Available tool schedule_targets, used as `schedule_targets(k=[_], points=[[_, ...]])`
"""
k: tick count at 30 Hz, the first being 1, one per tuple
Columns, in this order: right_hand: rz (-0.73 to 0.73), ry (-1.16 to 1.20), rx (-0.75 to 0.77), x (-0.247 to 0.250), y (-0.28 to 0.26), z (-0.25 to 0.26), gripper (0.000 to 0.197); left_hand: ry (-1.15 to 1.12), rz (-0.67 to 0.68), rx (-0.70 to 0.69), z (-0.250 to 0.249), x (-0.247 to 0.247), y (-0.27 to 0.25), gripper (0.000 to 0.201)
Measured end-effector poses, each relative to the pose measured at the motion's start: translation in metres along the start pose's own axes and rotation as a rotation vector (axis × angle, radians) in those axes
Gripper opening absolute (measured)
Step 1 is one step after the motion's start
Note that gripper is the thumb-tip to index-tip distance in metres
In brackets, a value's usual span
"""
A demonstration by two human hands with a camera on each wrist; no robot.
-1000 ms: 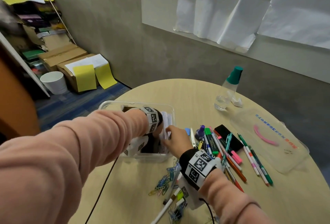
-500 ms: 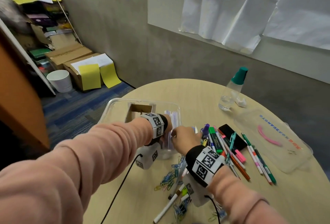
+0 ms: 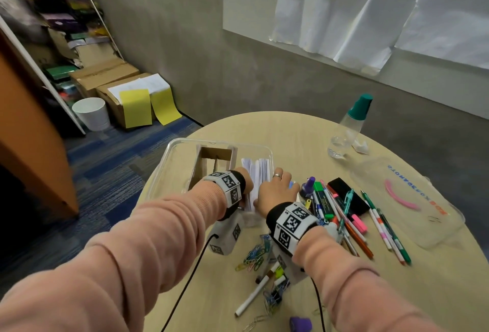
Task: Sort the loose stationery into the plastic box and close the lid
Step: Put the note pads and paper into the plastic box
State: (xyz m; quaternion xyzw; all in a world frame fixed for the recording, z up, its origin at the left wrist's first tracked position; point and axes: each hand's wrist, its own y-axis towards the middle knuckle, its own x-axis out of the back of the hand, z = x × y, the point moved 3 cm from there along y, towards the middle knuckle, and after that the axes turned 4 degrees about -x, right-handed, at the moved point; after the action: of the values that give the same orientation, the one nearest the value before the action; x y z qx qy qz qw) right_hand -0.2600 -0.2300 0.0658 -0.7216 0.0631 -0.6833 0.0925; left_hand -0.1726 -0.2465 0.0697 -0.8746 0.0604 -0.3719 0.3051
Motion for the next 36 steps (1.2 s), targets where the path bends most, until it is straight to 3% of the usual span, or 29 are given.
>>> schedule_targets(k=[2,5,6,11,16,21,25,33,36], points=[[0.025,0.01,-0.003,-0.002,0.0,0.001,0.028,-0.03,-0.054,-0.018,0.006,0.002,0.0,0.015],[0.024,0.031,-0.015,-0.002,0.003,-0.001,0.03,-0.058,-0.145,-0.143,0.008,0.001,0.0,0.066],[0.013,0.044,-0.022,-0.001,0.004,-0.002,0.029,-0.03,-0.144,-0.169,0.005,0.0,-0.002,0.071],[-0.016,0.097,-0.053,-0.001,0.005,-0.008,0.027,0.198,-0.072,-0.243,-0.009,-0.001,-0.003,0.028],[0.036,0.15,-0.078,-0.003,0.004,-0.012,0.035,0.253,-0.113,-0.195,-0.008,-0.003,0.006,0.022],[0.048,0.202,-0.104,-0.007,0.006,-0.016,0.045,0.364,-0.077,-0.103,-0.003,0.006,0.011,0.036],[0.035,0.182,-0.094,-0.013,0.007,-0.01,0.057,0.378,-0.067,-0.116,-0.006,0.004,0.01,0.021],[-0.05,0.117,-0.076,-0.014,0.006,-0.006,0.036,0.287,-0.078,-0.186,-0.008,0.002,0.003,0.033],[-0.126,0.116,-0.073,-0.014,0.001,-0.006,0.033,0.169,-0.07,-0.198,-0.006,-0.004,0.0,0.062]])
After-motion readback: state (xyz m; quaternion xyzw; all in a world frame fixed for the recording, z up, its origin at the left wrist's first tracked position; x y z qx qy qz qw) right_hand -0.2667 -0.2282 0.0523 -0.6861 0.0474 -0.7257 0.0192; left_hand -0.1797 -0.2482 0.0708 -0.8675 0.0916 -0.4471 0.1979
